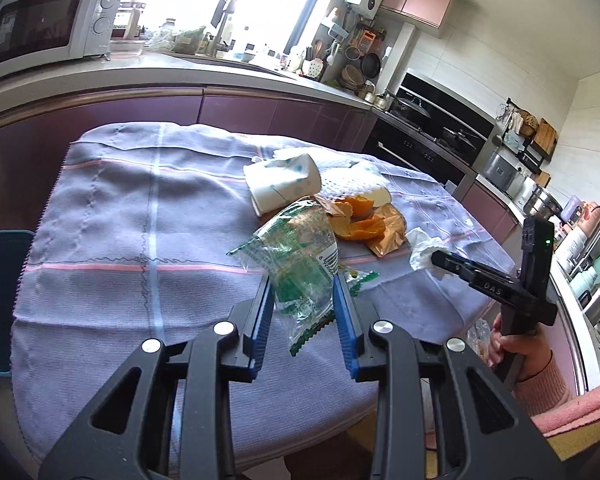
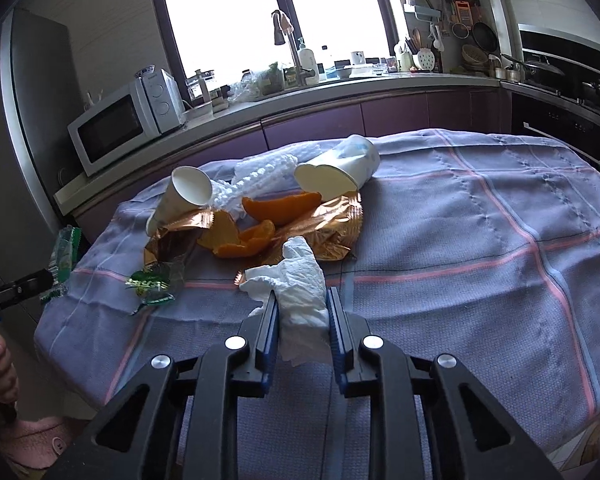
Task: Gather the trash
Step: 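Carry the bag and tissue to the teal bin and open both tools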
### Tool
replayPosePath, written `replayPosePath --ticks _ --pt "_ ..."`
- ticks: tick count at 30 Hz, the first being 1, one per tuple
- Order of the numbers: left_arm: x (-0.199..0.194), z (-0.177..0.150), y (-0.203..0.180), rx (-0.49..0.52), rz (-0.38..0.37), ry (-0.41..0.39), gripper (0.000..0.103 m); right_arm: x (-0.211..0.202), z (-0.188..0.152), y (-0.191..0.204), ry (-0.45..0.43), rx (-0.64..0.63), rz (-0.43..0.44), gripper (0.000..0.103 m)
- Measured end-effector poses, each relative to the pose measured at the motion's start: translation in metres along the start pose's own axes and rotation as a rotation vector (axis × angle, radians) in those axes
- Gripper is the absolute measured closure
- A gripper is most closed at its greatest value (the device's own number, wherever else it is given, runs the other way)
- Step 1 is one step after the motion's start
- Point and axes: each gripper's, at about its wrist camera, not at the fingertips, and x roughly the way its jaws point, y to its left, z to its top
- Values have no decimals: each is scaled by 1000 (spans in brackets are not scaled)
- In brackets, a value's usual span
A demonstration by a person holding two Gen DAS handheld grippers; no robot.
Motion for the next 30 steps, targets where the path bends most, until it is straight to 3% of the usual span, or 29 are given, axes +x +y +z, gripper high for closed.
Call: replayPosePath --ticks 7,16,22,30 --pt "-43 7 46 -60 145 -79 73 11 33 81 -16 -132 243 82" --pt "-97 5 131 -156 389 -137 73 78 54 218 88 -315 548 82" --pt "-110 1 191 -221 503 -125 72 127 54 302 194 -396 650 82" --pt "-96 -6 247 -277 566 -61 71 185 41 376 337 -436 666 81"
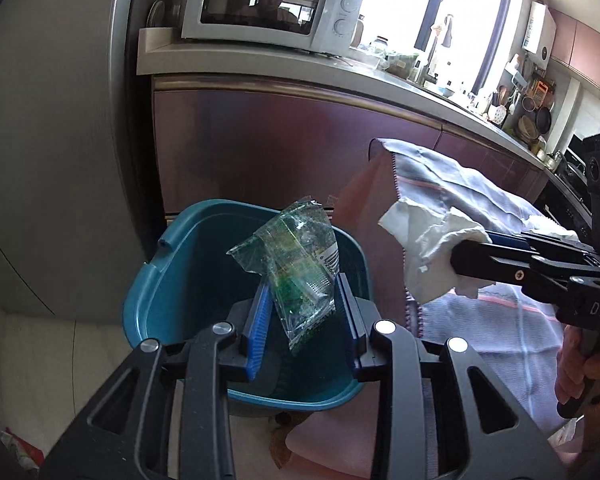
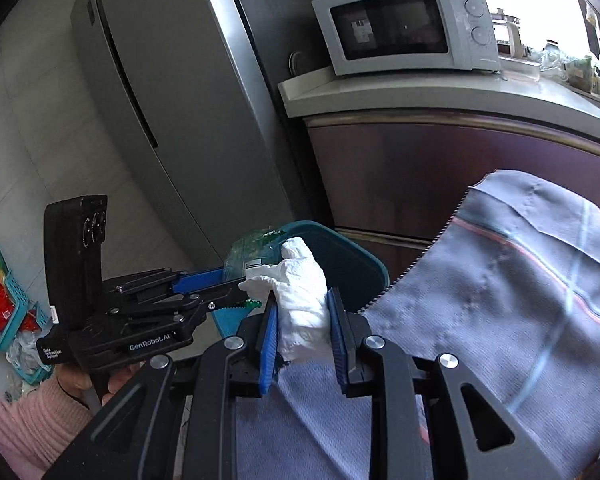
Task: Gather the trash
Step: 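Carry the bag and tissue to the teal bin and open both tools, then return both tools to the table toward the paper cups and foam nets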
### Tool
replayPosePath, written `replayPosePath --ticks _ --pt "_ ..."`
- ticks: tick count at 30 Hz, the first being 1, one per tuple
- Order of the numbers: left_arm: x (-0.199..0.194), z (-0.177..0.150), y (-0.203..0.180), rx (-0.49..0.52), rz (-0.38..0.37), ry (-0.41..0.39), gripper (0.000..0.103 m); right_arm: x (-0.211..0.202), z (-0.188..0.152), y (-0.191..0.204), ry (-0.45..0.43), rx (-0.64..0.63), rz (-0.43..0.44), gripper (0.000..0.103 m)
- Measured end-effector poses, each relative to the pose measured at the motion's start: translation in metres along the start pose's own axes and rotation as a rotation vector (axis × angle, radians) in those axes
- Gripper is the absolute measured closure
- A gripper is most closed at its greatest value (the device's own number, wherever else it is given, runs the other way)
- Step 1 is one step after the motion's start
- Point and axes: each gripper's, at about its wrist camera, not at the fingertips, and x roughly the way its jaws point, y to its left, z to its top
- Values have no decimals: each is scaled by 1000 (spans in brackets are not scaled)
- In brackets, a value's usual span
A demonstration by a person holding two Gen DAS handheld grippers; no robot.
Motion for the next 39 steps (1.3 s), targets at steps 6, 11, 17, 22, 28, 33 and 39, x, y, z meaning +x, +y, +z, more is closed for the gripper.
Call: replayPosePath --ticks 6,11,17,22,28,33,39 --pt "35 2 20 -25 24 59 68 46 9 -2 85 41 -10 80" --pt "57 1 29 -35 49 95 67 64 14 -6 133 77 -28 69" --pt "72 -4 28 -32 64 121 65 65 18 -7 125 91 -32 63" --pt "64 -13 21 -46 81 103 64 52 12 -16 92 105 -18 62" --pt "36 -9 5 -34 42 24 58 16 -4 -19 25 93 5 59" --pt "6 -4 -28 16 -58 -57 51 -38 -20 -24 -63 71 -6 56" --pt "-20 -1 -85 110 -213 -107 44 -106 -44 -37 -175 73 -57 53"
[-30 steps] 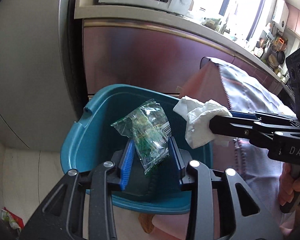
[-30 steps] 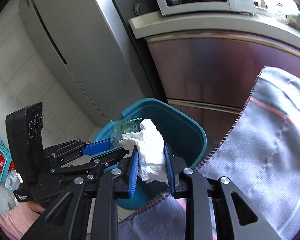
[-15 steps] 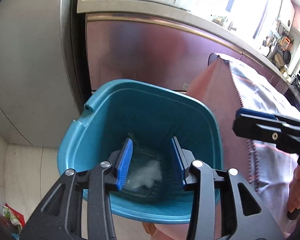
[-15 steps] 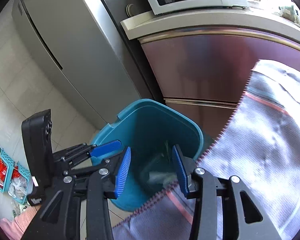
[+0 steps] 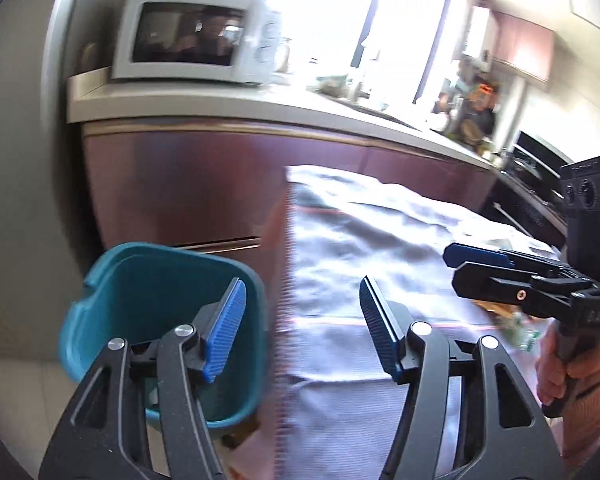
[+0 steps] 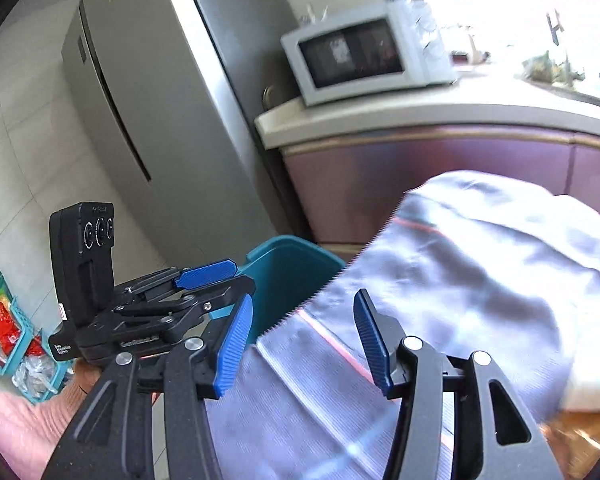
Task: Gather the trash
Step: 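Return both tools to the table toward the paper cups and foam nets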
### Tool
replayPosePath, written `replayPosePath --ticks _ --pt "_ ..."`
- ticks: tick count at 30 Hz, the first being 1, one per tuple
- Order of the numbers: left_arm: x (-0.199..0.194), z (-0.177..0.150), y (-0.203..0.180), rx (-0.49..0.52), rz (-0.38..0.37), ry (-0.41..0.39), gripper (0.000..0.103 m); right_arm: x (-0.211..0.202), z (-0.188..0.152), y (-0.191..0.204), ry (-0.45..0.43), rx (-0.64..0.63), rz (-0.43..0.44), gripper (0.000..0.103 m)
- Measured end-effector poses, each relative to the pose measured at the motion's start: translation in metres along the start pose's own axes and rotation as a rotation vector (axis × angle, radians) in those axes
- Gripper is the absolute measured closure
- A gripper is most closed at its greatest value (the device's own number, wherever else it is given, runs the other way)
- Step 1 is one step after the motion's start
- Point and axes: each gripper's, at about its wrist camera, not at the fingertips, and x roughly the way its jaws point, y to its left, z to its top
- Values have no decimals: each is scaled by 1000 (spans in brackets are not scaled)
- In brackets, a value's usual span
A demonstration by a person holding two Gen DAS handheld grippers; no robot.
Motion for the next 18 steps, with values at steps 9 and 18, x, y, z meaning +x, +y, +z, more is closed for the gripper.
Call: replayPosePath --ticks 9,18 --pt "24 1 -86 90 -192 43 43 -86 -35 -50 -110 113 -176 53" --pt "66 -5 -143 126 -298 133 43 -145 -76 -109 -158 257 -315 53"
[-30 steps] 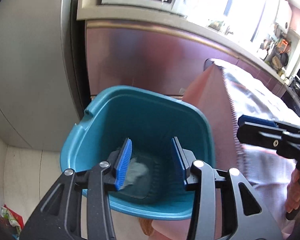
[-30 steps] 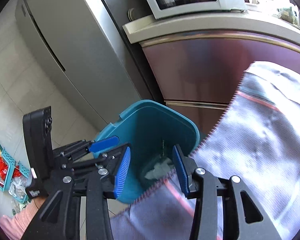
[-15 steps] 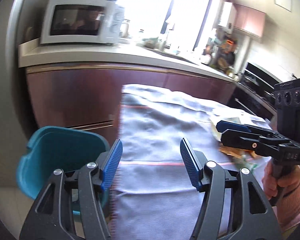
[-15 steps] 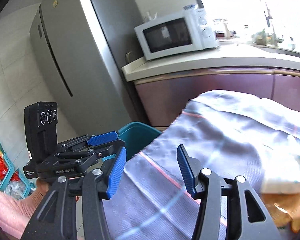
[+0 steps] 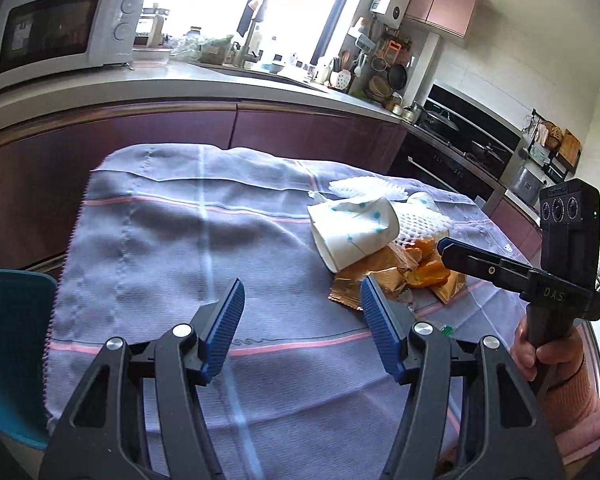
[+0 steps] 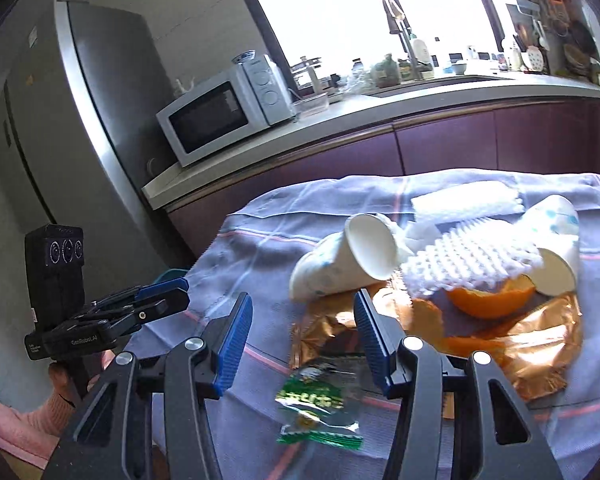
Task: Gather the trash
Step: 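Return both tools to the table toward the paper cups and foam nets, then grasp the white paper cup with the left tool while the right tool grasps the foam net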
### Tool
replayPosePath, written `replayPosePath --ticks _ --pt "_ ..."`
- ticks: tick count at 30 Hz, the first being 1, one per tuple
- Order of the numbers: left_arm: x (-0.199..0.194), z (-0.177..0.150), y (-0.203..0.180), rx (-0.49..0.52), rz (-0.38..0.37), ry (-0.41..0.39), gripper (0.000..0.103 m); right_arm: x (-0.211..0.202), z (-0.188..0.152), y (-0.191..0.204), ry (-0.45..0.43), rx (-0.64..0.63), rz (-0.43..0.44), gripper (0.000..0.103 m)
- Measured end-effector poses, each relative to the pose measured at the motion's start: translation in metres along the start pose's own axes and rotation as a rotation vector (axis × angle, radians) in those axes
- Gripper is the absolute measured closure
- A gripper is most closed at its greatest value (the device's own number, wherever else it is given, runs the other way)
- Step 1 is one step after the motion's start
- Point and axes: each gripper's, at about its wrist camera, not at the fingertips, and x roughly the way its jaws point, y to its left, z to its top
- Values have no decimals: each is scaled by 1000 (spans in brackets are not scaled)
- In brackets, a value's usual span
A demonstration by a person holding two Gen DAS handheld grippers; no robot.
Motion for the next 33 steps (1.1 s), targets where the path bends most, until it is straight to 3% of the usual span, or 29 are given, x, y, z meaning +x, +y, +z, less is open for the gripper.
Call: replayPosePath --ticks 6,14,19,26,29,33 --pt "39 12 -10 -12 -61 54 43 -11 -2 -33 -31 64 -57 52" --pt "82 28 -19 -18 -86 136 41 -11 3 -73 -49 161 -119 52" --pt "101 33 -20 -23 -91 177 40 -4 11 -85 -60 193 -120 52" --pt "123 35 -17 -61 -158 238 40 3 17 -94 -67 234 -112 53" --pt "131 36 -16 -84 -179 253 45 6 17 -98 -63 255 -105 58" --pt "134 36 -15 -100 -200 253 71 7 15 -104 -58 282 -87 75"
